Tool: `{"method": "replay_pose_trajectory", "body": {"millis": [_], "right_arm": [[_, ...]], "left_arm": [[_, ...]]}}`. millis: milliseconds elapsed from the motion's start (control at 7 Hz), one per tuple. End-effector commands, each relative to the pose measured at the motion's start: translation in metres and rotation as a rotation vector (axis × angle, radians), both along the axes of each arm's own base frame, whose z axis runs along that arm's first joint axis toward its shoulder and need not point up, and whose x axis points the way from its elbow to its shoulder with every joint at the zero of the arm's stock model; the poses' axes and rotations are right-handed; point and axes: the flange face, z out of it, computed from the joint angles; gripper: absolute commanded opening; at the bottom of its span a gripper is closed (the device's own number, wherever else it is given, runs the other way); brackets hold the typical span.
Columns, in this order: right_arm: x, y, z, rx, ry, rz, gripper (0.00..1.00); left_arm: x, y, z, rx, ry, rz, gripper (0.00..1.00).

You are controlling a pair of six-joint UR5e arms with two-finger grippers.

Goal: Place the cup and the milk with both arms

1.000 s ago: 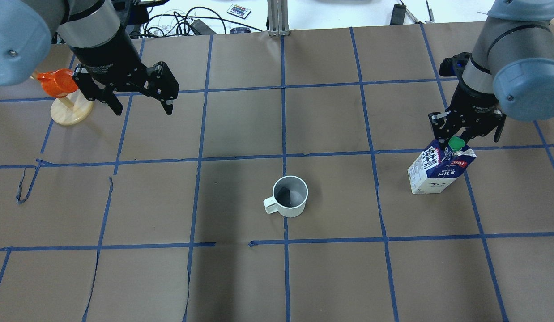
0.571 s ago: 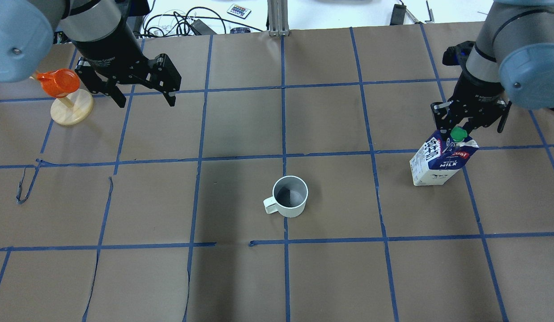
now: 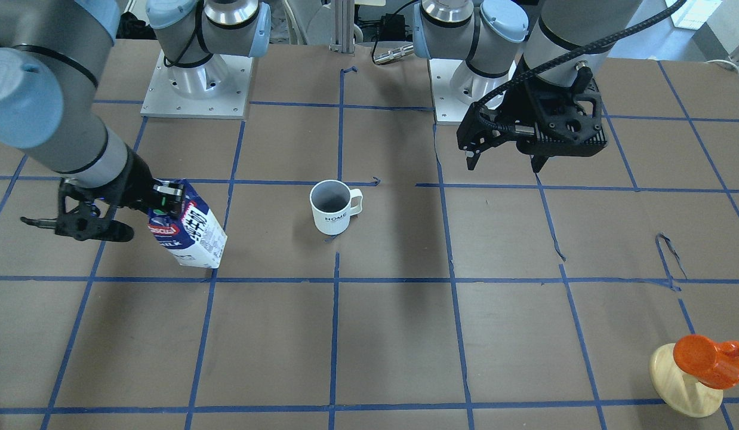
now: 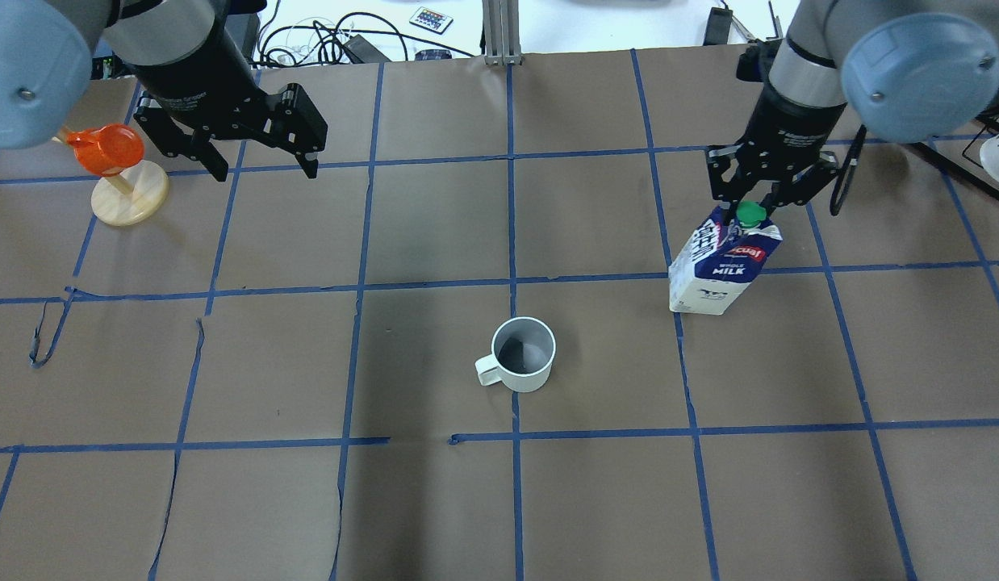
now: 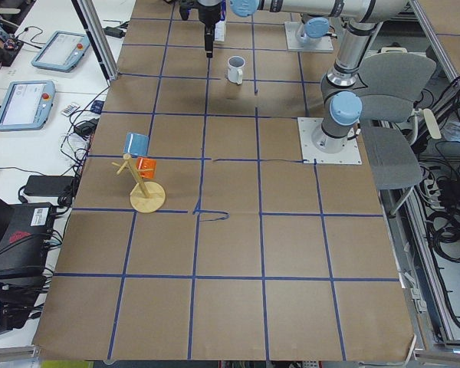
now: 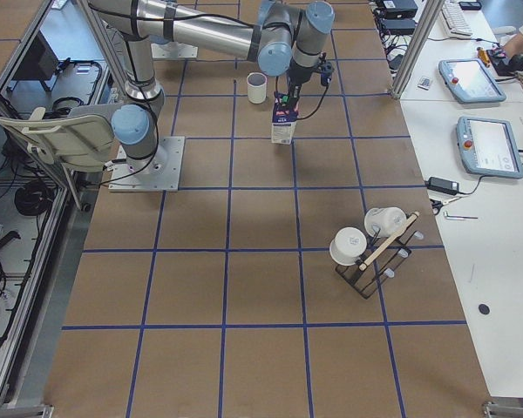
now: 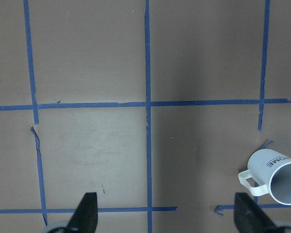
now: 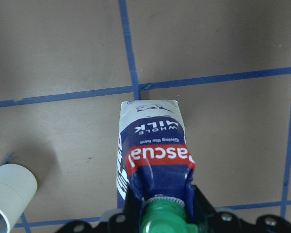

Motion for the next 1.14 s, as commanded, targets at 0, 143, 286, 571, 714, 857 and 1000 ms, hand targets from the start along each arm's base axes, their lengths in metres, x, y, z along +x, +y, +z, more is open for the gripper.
{"method": "replay_pose_trajectory", "body": {"millis": [0,143,286,571,714,857,1000], "right_arm": [[0.069,0.019,-0.013,0.023,0.009,0.056,0.07],[0.090,0.029,-0.017,0.031,0.009,0.094,0.07],[0.105,0.035,-0.018,0.034,0.008,0.123,0.08],[0.115,0.040,-0.018,0.036,0.007,0.143,0.09],[0.121,0.042,-0.021,0.039,0.014,0.124,0.09],[0.127,0.043,-0.021,0.044,-0.010,0.097,0.09],[0.130,0.043,-0.022,0.044,-0.021,0.093,0.09]], "left_arm": [[0.000,-0.006,0.002,-0.032,0.001,-0.003,1.00],[-0.001,-0.005,0.002,-0.033,0.001,-0.003,1.00],[-0.001,-0.005,0.003,-0.035,0.001,-0.003,1.00],[-0.001,-0.003,0.003,-0.035,-0.001,0.001,1.00],[-0.001,-0.003,0.003,-0.035,0.001,0.001,1.00],[-0.001,-0.003,0.005,-0.038,-0.002,-0.006,1.00],[-0.001,-0.003,0.005,-0.038,-0.002,-0.005,1.00]]}}
